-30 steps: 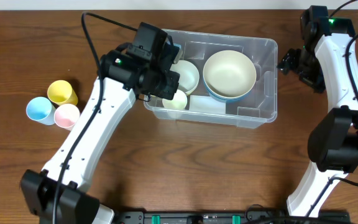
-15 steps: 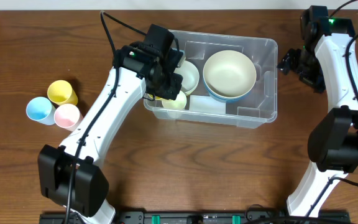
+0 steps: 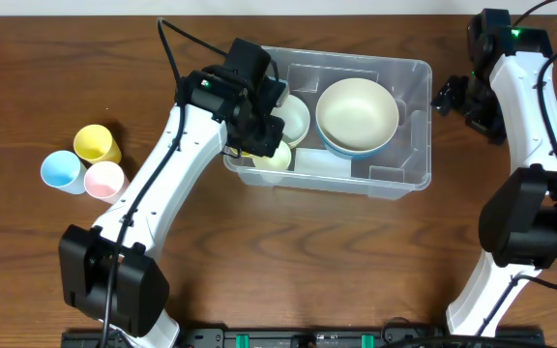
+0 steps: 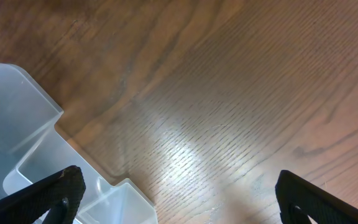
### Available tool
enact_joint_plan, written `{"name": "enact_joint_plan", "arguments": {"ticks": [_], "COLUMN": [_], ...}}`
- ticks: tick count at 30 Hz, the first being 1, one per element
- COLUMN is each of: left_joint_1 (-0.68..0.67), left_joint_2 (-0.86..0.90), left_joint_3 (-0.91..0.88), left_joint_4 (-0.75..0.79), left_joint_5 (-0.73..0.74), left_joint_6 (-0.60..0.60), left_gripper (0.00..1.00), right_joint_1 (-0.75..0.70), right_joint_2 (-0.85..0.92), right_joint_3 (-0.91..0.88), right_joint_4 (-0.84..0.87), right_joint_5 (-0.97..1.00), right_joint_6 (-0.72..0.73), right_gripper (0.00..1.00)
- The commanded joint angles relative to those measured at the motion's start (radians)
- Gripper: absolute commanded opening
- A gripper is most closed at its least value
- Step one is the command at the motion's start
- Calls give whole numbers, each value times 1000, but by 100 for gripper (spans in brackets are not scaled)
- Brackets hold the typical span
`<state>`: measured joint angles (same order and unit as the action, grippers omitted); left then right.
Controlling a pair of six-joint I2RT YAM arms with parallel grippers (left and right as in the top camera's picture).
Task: Pack container
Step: 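Carry the yellow cup into the bin beside the white cup, release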
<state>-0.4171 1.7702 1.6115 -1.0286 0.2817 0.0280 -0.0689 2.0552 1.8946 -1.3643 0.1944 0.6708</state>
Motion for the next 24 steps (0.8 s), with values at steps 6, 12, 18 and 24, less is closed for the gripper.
{"name": "enact_joint_plan", "arguments": {"ticks": [6, 12, 18, 24], "left_joint_1": [-17, -28, -27, -27], "left_joint_2": [-1, -1, -1, -1], "left_joint_3": [-2, -2, -2, -2], "left_joint_4": [-8, -9, -10, -12], "left_joint_5": [29, 29, 28, 28], "left_joint_6": [25, 28, 28, 28], "left_gripper": [6, 6, 6, 23], "right_joint_1": [3, 3, 3, 3], "right_joint_2": [-3, -3, -3, -3], "right_joint_3": [-1, -1, -1, -1], "right_joint_4": [0, 0, 0, 0], "right_joint_5": [7, 7, 7, 7], "right_joint_6": [16, 16, 16, 16], "right_gripper": [99, 99, 99, 99]}}
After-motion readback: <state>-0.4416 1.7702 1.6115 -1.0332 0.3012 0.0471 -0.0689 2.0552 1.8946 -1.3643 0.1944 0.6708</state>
